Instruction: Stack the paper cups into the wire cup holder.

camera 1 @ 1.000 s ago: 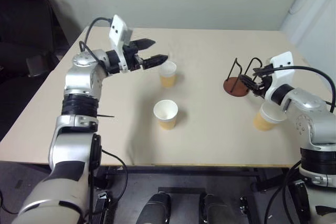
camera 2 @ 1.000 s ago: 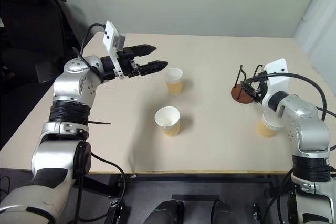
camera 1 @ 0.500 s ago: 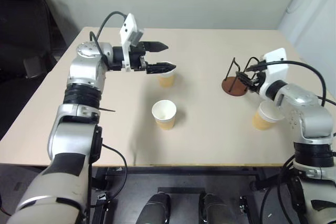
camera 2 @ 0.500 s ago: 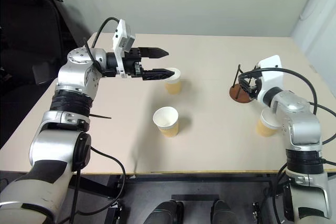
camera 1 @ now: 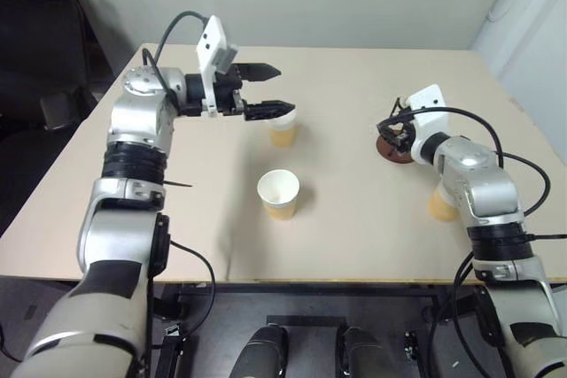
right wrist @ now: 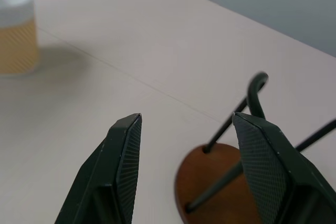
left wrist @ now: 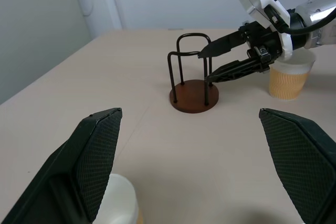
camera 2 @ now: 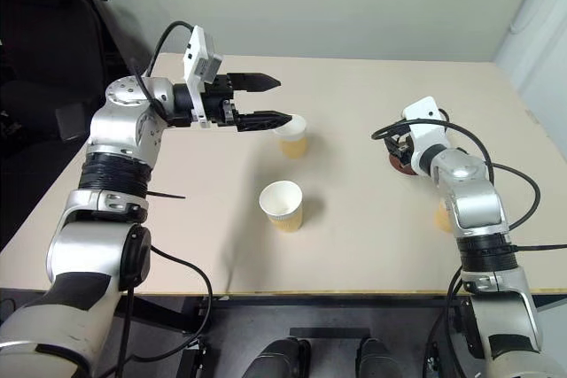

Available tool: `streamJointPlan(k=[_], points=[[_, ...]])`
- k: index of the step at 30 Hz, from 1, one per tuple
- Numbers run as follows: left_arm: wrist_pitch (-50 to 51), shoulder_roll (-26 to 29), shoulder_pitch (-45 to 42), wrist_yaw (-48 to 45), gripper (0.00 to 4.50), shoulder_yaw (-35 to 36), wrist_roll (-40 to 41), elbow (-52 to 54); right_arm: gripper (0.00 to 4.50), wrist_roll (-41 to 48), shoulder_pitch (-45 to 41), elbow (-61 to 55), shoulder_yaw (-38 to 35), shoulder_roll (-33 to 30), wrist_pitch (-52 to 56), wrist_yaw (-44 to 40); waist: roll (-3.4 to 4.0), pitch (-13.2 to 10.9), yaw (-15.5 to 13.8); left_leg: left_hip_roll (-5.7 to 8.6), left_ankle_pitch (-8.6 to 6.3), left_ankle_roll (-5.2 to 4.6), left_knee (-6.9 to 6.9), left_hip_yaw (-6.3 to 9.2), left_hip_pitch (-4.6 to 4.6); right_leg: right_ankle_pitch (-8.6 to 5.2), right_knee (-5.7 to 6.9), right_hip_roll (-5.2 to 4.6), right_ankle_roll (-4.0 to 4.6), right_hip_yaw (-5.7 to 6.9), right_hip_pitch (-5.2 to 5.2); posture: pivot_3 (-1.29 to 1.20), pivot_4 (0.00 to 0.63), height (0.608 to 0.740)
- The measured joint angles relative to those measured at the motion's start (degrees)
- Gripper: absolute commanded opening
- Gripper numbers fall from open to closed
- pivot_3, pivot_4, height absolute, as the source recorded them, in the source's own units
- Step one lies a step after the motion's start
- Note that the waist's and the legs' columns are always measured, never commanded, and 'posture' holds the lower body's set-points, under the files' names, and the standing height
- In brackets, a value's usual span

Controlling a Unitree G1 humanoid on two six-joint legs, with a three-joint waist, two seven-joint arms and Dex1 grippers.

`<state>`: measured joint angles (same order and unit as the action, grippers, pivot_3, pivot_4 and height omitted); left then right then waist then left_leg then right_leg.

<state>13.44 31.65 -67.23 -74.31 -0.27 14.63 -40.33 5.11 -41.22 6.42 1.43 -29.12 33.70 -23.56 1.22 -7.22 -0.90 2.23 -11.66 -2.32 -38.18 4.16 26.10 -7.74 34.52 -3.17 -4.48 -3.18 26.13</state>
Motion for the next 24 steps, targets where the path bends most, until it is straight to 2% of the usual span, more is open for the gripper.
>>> streamJointPlan(k=[6,14,19,24], points=[[0.5,0.1,0.1,0.7,4.47,0.1,0.0,0.1,2.75,0.4,0.1,-0.2,-0.7,0.2,-0.7,-0.8,0.00,0.0,0.0,0.00,-0.01,0.01,0.00,0.00,0.01,-0.02,0.00,0.00,0.03,0.01,-0.01,0.00,0.150,0.740],[0.4,-0.2,0.0,0.7,4.47,0.1,0.0,-0.2,2.75,13.4,3.1,-13.1,-7.0,0.3,7.8,-7.7,0.00,0.0,0.0,0.01,0.01,0.05,0.00,-0.01,0.04,-0.20,-0.07,0.01,0.32,0.01,-0.04,0.00,0.150,0.740],[0.0,-0.8,-0.1,0.6,4.47,0.1,-0.1,-1.0,2.75,12.2,3.1,-12.9,-8.8,-0.4,7.8,-4.1,0.00,0.0,0.0,0.00,0.05,0.01,-0.03,0.01,-0.02,-0.17,-0.01,0.00,0.31,0.01,-0.07,0.00,0.150,0.740],[-0.6,-1.2,-0.8,0.6,4.47,0.0,-0.1,-1.4,2.75,7.5,3.0,-9.3,-6.9,-0.8,5.9,-1.2,0.00,0.0,0.1,0.00,0.08,-0.02,-0.03,0.00,-0.04,-0.03,0.04,0.00,0.10,0.00,-0.05,0.00,0.150,0.740]])
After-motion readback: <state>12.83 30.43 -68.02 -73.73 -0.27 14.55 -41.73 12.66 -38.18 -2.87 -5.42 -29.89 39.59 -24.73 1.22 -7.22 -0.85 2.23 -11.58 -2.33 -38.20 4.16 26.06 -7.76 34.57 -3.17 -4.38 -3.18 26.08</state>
